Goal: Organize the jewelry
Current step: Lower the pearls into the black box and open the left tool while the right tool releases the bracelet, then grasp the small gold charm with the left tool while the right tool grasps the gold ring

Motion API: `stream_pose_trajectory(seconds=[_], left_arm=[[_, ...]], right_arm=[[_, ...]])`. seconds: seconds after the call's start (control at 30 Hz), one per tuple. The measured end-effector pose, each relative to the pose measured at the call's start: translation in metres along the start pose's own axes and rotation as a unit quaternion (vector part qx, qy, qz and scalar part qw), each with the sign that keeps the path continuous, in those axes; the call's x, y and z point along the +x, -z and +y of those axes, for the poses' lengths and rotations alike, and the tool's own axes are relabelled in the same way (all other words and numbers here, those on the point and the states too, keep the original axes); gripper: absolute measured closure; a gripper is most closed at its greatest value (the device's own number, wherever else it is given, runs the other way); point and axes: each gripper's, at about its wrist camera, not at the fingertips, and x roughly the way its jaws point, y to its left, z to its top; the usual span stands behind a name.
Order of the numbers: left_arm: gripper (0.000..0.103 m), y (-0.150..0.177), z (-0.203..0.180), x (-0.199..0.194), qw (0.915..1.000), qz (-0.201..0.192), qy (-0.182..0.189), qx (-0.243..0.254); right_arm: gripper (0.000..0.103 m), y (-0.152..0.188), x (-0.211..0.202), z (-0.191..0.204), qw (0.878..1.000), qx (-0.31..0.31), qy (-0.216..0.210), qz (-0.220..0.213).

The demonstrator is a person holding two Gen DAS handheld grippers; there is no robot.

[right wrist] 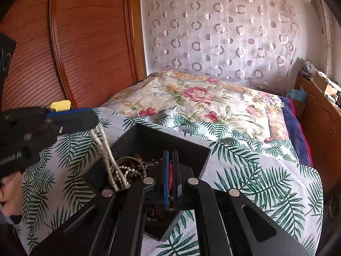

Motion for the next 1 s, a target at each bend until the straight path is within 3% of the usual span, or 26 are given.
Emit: stream_pose_trajectory(seconds=[0.03,0.07,0.17,0.33,0.53,0.7,1.0], left_arm=[[0.076,0.004,0.001,-0.001,1.0000,0.001,0.000,0.000],[0.070,0.007,0.003,-0.003,1.0000,0.000,0.000,0.000],[0.063,0.017,0.001,-0.010,1.0000,-0.002,-0.005,0.004],[0.038,0.039,-0.002,-0.028,0.9998,-0.009,-0.007,0.015],[0.035,0.079,-0.008,-0.040,0.9997,0.013,0.004,0.018],[0.035,0.102,-0.015,-0.046,0.9995,0.026,0.013,0.016],[0.035,0.127,-0.029,-0.046,0.9980,0.050,0.024,0.031]], right_arm=[[0.075,0.000,-0.001,-0.001,1.000,0.002,0.001,-0.001],[0.068,0.002,-0.004,-0.003,1.000,0.007,-0.001,-0.004],[0.068,0.010,-0.020,-0.002,1.000,0.008,-0.004,-0.005],[0.068,0.044,-0.058,0.005,1.000,0.006,-0.012,0.003],[0.070,0.093,-0.094,0.015,0.999,0.007,-0.031,0.021],[0.070,0.128,-0.098,0.021,0.998,0.005,-0.021,0.053],[0.070,0.149,-0.084,0.024,0.996,0.011,-0.033,0.088]])
